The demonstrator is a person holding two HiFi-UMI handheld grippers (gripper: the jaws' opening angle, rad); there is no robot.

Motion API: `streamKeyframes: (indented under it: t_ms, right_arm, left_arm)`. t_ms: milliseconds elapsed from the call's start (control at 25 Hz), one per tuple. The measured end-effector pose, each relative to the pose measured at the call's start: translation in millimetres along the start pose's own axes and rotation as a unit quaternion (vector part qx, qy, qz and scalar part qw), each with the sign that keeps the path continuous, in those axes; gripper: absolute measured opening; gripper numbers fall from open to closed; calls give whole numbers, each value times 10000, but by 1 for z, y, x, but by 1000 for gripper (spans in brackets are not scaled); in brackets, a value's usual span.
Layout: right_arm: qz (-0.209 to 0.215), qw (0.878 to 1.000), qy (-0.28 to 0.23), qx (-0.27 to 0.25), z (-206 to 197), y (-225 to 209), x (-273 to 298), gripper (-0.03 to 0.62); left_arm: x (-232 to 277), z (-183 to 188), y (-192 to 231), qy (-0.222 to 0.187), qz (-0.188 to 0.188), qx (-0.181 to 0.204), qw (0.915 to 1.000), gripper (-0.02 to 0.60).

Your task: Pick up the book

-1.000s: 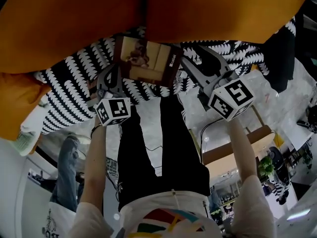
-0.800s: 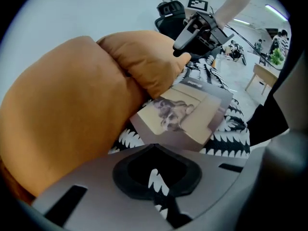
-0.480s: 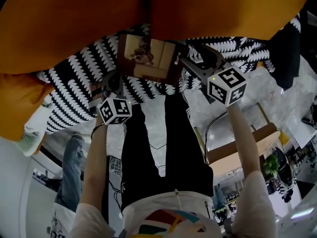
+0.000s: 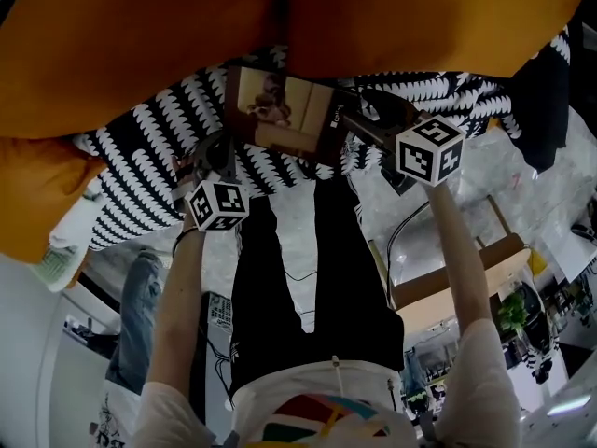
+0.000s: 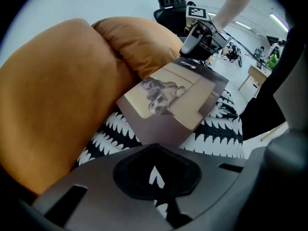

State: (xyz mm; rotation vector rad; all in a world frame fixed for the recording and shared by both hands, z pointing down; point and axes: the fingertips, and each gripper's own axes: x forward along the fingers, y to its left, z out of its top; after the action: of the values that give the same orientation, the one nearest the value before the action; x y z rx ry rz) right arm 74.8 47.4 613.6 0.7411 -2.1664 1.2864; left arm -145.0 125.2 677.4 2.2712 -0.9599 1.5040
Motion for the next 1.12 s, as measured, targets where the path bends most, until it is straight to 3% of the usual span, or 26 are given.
streamKeyframes:
  t_ms: [160,280,400,560,680,800,960,1120]
  right_arm:
    - [57,9995,200,249,-12,-10,6,272]
    - [332,9985,336,279,-17,-5,16,273]
    - [743,9965,179,347,-13,10,25,274]
    - [1276,9876,-274,874,0,35,32,273]
    - [1524,9863,-206,605,-2,65,49,273]
    - [1557,9860,-470,374,9,84,58,272]
    - [1855,9755,-740,922,27,100,63,267]
    - [1689,9814,-607,679,34,107,63,232]
  left_arm:
    - [1,-2,-4,-34,-1,-23,10000,5]
    - [1,-2,-4,-32,-18,11,10000,5]
    - [2,-2,-4,-33,4,-44,10000,5]
    - [2,-6,-3,-36,21,-119,9999,5]
    - [2,-11,0,26,43,-154,9999,5]
    - [2,-17,2,88,64,-285,9995,4]
    - [1,-24,3,159,129,-411,9989,5]
    - [1,-28,2,236,166,-454,9986,5]
